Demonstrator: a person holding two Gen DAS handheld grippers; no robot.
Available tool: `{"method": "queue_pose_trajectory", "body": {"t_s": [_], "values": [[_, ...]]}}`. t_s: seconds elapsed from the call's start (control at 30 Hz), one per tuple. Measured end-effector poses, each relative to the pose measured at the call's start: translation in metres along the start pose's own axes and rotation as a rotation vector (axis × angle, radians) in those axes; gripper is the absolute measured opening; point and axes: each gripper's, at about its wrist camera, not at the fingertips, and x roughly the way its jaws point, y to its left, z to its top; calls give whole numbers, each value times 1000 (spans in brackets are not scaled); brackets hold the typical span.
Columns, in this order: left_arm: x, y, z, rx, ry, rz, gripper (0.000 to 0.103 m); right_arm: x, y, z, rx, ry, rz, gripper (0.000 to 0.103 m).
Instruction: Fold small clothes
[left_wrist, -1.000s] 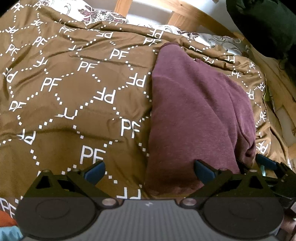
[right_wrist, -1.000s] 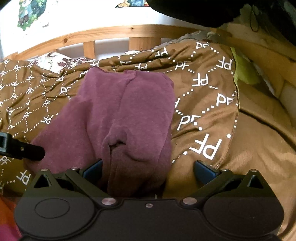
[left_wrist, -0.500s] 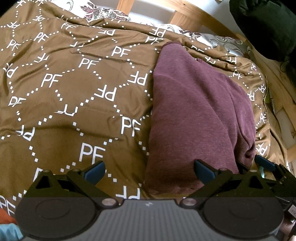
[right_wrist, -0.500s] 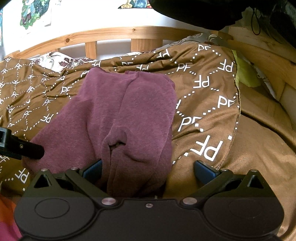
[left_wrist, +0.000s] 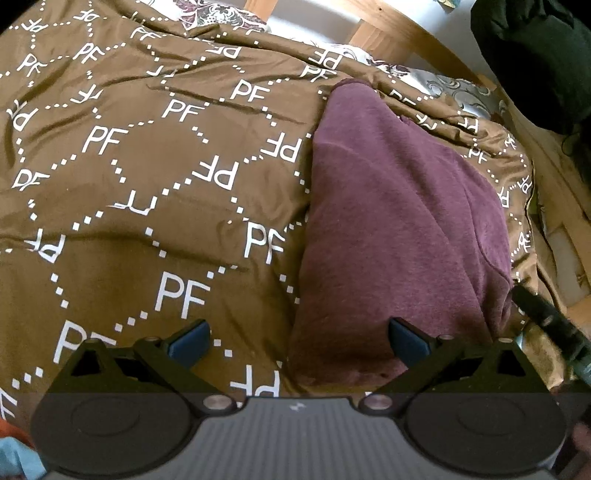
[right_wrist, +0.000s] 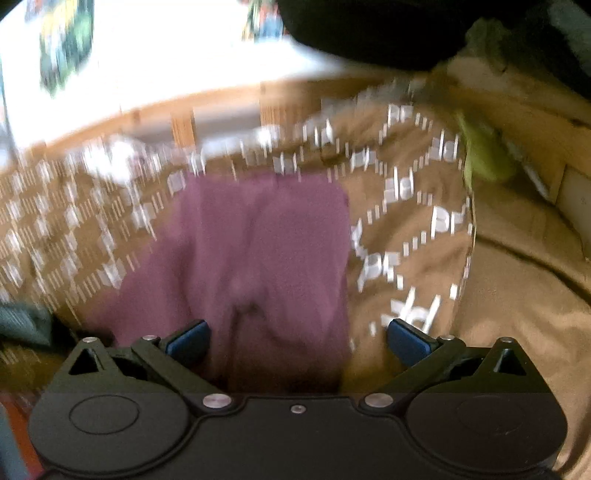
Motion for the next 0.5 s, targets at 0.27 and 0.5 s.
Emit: {"method": "queue_pose_trajectory", "body": {"t_s": [0.27, 0.5], "values": [[2, -2, -2, 24, -23, 3, 103, -2, -14, 6, 77, -162, 1, 99], [3, -2, -4, 40, -38, -1, 103, 30, -22, 21, 40, -197, -36, 69]]}}
